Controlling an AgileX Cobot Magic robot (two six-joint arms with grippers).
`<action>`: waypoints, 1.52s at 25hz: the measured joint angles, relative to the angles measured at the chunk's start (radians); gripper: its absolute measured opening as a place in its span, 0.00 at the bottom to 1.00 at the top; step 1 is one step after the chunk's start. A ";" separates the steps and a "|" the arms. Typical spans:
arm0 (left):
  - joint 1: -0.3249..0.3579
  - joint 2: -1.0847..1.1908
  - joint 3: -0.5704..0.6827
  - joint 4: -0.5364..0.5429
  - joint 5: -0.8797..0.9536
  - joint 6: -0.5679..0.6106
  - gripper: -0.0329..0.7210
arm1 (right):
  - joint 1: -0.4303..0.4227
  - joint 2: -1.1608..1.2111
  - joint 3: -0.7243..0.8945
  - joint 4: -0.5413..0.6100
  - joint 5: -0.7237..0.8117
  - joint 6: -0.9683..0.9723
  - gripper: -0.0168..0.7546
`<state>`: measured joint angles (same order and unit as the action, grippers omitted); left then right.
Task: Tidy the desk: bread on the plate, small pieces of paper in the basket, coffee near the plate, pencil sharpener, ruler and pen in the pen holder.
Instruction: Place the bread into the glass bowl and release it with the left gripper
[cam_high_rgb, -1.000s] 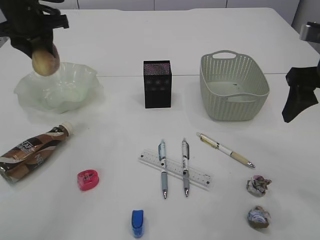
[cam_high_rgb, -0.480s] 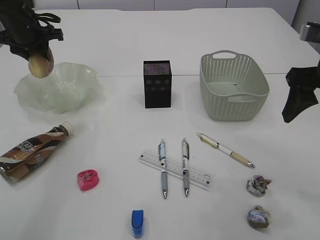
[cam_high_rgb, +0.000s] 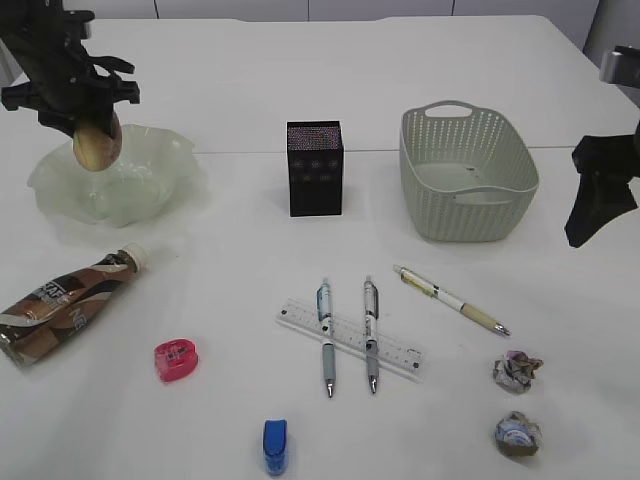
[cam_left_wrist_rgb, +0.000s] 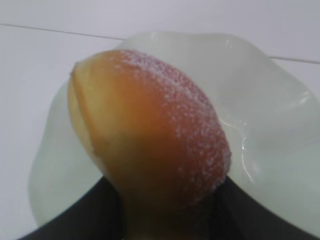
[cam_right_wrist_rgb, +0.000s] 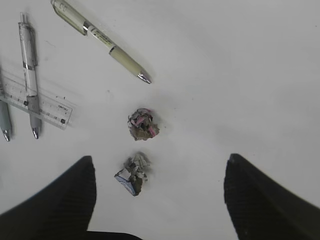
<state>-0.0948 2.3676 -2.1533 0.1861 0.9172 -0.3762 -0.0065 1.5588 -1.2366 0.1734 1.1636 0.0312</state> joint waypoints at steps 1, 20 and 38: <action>0.000 0.007 0.000 -0.007 0.002 0.011 0.48 | 0.000 0.000 0.000 0.000 0.000 0.000 0.78; 0.000 0.018 0.000 -0.078 0.051 0.051 0.84 | 0.000 0.000 0.000 0.002 0.053 0.060 0.78; 0.000 0.071 -0.003 -0.108 0.109 0.068 0.89 | 0.000 0.000 0.000 -0.007 0.055 0.082 0.78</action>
<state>-0.0943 2.4386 -2.1564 0.0782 1.0265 -0.3085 -0.0065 1.5588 -1.2366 0.1662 1.2187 0.1137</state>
